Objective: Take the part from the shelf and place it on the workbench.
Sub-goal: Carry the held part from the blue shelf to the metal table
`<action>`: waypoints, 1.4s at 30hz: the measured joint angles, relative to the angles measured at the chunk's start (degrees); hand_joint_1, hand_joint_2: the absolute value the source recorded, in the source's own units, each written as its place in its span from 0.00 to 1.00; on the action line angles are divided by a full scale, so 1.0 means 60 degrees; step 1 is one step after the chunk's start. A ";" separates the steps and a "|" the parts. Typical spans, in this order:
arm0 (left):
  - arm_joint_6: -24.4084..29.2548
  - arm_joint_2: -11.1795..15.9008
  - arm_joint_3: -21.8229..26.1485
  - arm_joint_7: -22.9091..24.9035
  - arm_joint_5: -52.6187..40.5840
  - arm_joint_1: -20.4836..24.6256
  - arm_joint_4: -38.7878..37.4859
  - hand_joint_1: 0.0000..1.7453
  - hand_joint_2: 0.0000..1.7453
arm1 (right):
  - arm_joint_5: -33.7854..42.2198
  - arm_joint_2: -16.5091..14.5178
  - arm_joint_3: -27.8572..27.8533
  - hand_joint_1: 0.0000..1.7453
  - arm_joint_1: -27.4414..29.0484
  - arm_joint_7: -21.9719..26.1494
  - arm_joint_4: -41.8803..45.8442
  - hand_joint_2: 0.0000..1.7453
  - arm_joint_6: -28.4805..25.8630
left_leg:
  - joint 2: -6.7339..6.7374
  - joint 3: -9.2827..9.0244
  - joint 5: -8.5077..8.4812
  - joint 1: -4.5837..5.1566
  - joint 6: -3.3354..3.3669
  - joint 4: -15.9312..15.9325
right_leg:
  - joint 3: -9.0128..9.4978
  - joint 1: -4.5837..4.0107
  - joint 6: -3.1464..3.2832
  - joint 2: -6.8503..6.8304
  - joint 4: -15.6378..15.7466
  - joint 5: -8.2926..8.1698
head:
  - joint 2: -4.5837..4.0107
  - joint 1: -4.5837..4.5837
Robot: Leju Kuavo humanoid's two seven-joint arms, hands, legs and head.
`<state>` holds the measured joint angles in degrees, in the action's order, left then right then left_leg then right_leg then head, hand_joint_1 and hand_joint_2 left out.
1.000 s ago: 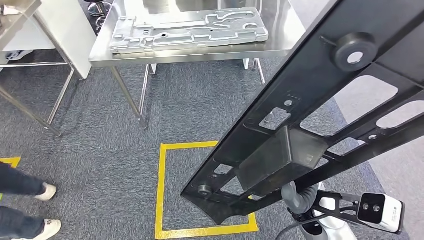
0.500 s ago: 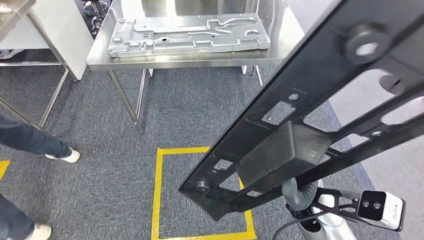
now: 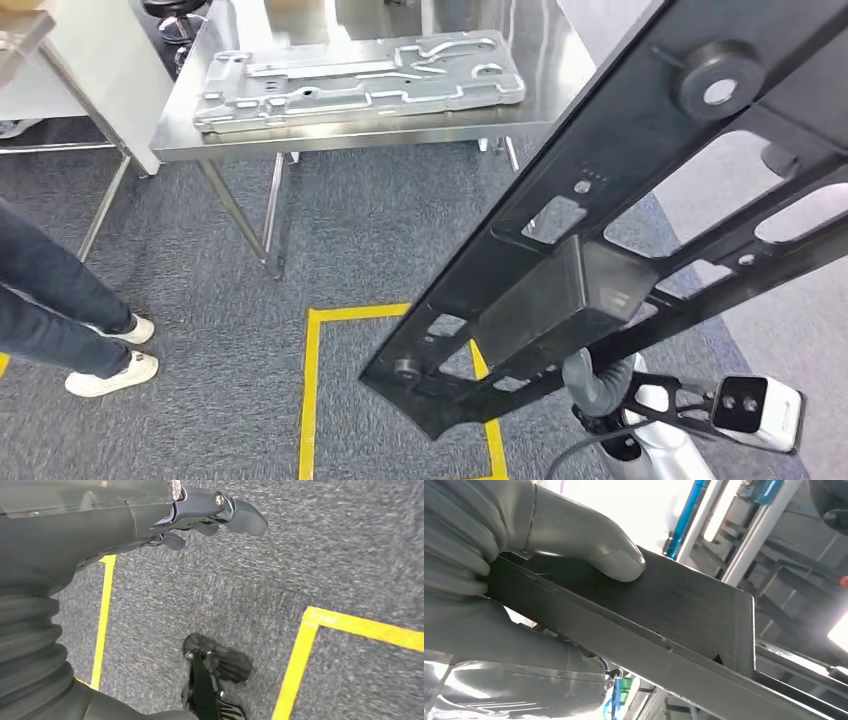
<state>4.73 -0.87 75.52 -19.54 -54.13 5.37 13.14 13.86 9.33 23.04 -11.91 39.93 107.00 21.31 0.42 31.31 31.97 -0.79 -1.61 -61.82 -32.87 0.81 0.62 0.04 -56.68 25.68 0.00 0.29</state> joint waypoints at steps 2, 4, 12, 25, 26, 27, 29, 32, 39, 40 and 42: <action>0.0013 0.0000 0.0001 0.0000 0.0026 -0.0017 0.0000 0.00 1.00 | -0.0023 0.0000 0.0000 1.00 0.0045 0.0000 0.0005 1.00 0.0022 | -0.0003 0.0818 0.0513 0.0001 -0.0029 -0.1433 | 0.0094 -0.0040 0.0067 0.0003 0.0008 0.0085 | 0.0000 0.0037; 0.0027 -0.0005 0.0003 0.0000 0.0039 -0.0050 0.0000 0.00 1.00 | -0.0044 0.0000 0.0000 1.00 0.0131 -0.0004 0.0005 1.00 0.0077 | -0.0004 0.1390 0.0468 0.0005 -0.0005 -0.2116 | 0.0213 -0.0094 0.0093 0.0029 0.0006 0.0189 | 0.0000 0.0038; 0.0061 0.0013 0.0007 -0.0018 0.0050 -0.0072 -0.0004 0.00 1.00 | -0.0148 0.0000 -0.0020 1.00 0.0359 -0.0005 0.0101 1.00 0.0324 | -0.0044 0.0399 -0.1110 0.0160 0.0435 0.0747 | 0.0630 -0.0172 -0.0121 0.0090 0.0070 0.0567 | 0.0000 -0.0036; 0.0010 -0.0032 0.0007 -0.0029 0.0033 -0.0063 -0.0004 0.00 1.00 | 0.0484 0.0230 -0.0236 1.00 0.0248 -0.0002 0.0046 1.00 0.0248 | -0.0070 -0.0451 -0.0464 0.0076 0.0321 0.0939 | -0.0178 0.0023 -0.0377 -0.0025 -0.0110 -0.0168 | -0.0001 -0.0100; 0.0010 -0.0030 0.0007 -0.0028 0.0031 -0.0055 -0.0004 0.00 1.00 | 0.0583 0.0294 -0.0232 1.00 0.0221 -0.0001 0.0027 1.00 0.0204 | -0.0069 -0.0474 -0.0427 0.0085 0.0263 0.0956 | -0.0165 -0.0005 -0.0313 -0.0008 -0.0100 -0.0105 | -0.0001 -0.0096; 0.0009 -0.0028 0.0007 -0.0028 0.0029 -0.0052 -0.0004 0.00 1.00 | 0.0654 0.0361 -0.0231 1.00 0.0202 -0.0002 0.0019 1.00 0.0174 | -0.0064 -0.0504 -0.0396 0.0076 0.0207 0.0984 | -0.0154 -0.0006 -0.0246 0.0009 -0.0092 -0.0079 | 0.0000 -0.0092; 0.0009 -0.0024 0.0007 -0.0029 0.0028 -0.0045 -0.0004 0.00 1.00 | 0.0734 0.0460 -0.0230 1.00 0.0178 -0.0002 0.0013 1.00 0.0161 | -0.0058 -0.0482 -0.0253 0.0043 0.0101 0.0778 | -0.0059 0.0015 -0.0118 0.0024 -0.0034 -0.0031 | 0.0000 -0.0079; 0.0009 -0.0010 0.0007 -0.0033 0.0034 -0.0048 -0.0004 0.00 1.00 | 0.0800 0.0527 -0.0225 1.00 0.0169 -0.0002 0.0014 1.00 0.0168 | -0.0059 0.0424 0.0461 0.0022 0.0002 -0.0966 | 0.0133 0.0012 0.0017 0.0018 0.0013 0.0099 | 0.0000 -0.0040; 0.0011 0.0046 0.0015 -0.0031 0.0050 -0.0114 -0.0004 0.00 1.00 | 0.0797 0.0594 -0.0195 1.00 0.0210 -0.0003 0.0007 1.00 0.0198 | -0.0067 0.0680 -0.1159 0.0107 0.0273 0.0177 | 0.0796 -0.0111 -0.0022 0.0075 0.0030 0.0638 | -0.0001 -0.0053; 0.0013 0.0061 0.0016 -0.0030 0.0050 -0.0110 -0.0004 0.00 1.00 | 0.0786 0.0594 -0.0186 1.00 0.0209 -0.0004 0.0005 1.00 0.0188 | -0.0068 0.0556 -0.1231 0.0143 0.0328 0.0490 | 0.0839 -0.0114 -0.0067 0.0083 0.0054 0.0690 | -0.0001 -0.0061; 0.0014 0.0083 0.0018 -0.0030 0.0047 -0.0107 -0.0005 0.00 1.00 | 0.0745 0.0596 -0.0164 1.00 0.0234 -0.0005 0.0011 1.00 0.0158 | -0.0076 0.0440 -0.1149 0.0166 0.0411 0.0701 | 0.0884 -0.0106 -0.0188 0.0096 0.0021 0.0670 | 0.0000 -0.0062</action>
<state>4.81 -0.38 75.62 -19.72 -53.85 4.72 13.11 18.33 12.91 22.05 -10.51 39.90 107.07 22.26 -0.04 33.95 25.08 0.21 0.86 -57.62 -27.57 0.18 -0.51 0.62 -56.55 29.69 0.00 -0.08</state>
